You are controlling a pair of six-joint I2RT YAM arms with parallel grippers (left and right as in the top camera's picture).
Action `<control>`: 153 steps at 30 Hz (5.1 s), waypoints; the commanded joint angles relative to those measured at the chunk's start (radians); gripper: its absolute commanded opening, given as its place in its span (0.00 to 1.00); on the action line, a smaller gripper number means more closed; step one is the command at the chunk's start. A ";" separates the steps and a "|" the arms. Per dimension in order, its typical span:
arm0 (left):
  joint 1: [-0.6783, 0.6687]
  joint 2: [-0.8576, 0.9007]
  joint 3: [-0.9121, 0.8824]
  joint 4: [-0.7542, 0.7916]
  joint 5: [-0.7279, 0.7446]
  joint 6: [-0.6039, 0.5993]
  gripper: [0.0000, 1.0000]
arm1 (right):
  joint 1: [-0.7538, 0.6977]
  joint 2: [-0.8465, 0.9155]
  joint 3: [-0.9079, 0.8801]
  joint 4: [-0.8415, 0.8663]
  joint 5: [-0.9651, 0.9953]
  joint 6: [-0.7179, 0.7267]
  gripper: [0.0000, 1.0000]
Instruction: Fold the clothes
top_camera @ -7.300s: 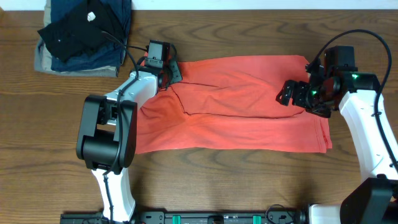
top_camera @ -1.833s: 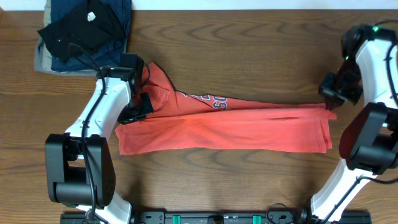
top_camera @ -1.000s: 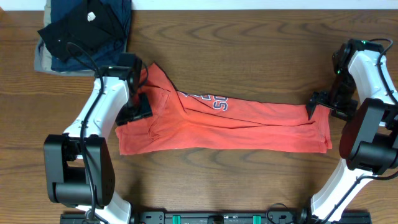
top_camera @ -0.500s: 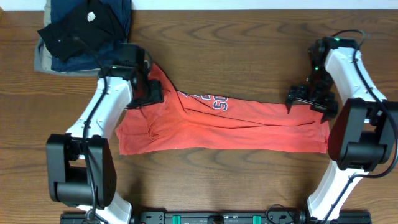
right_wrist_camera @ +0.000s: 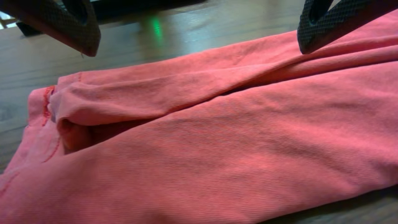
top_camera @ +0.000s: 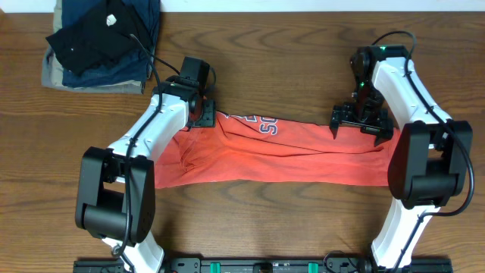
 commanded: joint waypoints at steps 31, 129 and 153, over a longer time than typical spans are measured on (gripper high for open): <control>0.005 -0.022 0.021 -0.130 -0.166 -0.078 0.06 | 0.043 -0.005 -0.008 0.023 -0.003 -0.010 0.99; 0.046 -0.140 0.006 -0.087 0.174 -0.125 0.06 | 0.127 -0.005 -0.360 0.433 -0.086 0.042 0.25; 0.184 -0.002 -0.054 -0.127 0.002 -0.114 0.06 | 0.127 -0.005 -0.360 0.409 -0.085 0.042 0.23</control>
